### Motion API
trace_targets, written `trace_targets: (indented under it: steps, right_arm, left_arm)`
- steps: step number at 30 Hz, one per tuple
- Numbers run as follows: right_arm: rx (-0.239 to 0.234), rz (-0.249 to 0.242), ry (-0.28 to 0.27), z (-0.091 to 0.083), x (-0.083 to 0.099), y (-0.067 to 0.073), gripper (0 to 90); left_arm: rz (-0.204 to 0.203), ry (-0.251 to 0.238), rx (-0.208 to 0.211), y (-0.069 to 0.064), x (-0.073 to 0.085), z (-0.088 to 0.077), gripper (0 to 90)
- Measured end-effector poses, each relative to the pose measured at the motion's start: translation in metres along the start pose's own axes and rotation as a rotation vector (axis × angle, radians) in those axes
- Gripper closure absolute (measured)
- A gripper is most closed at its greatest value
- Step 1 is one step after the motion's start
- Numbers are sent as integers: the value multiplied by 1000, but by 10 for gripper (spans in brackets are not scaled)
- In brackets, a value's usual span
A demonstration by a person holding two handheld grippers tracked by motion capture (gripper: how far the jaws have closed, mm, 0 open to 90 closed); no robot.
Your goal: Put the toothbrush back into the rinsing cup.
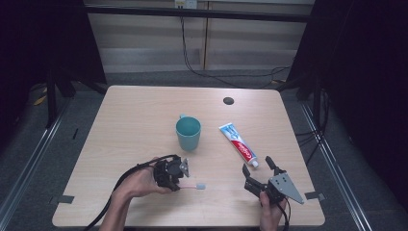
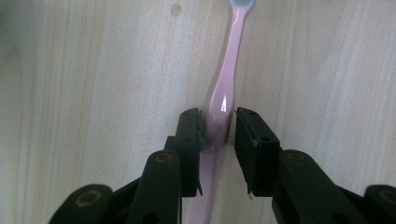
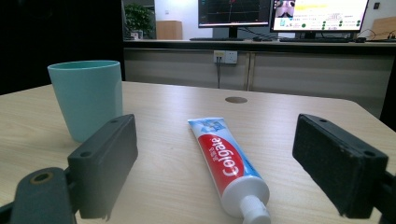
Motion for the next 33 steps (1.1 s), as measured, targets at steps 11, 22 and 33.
trace_targets:
  steps: [11,22,33]
  right_arm:
    - [3,2,-1,0,0,0,133]
    - [7,0,-1,0,0,0,133]
    - [6,2,1,0,0,0,133]
  left_arm:
    - [3,21,33,-1,-1,0,776]
    - [-54,-8,53,2,0,0,786]
    - [-95,-40,57,4,2,-1,789]
Point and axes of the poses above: each handheld gripper's, and its own axes: z roughly forward along the jaws, x roughly out of its underside, y roughly to its left, the point moved 7 cm from there along z, roughly forward along the jaws, and after that the axes turned 9 degrees about -z, right-handed, at the moved point
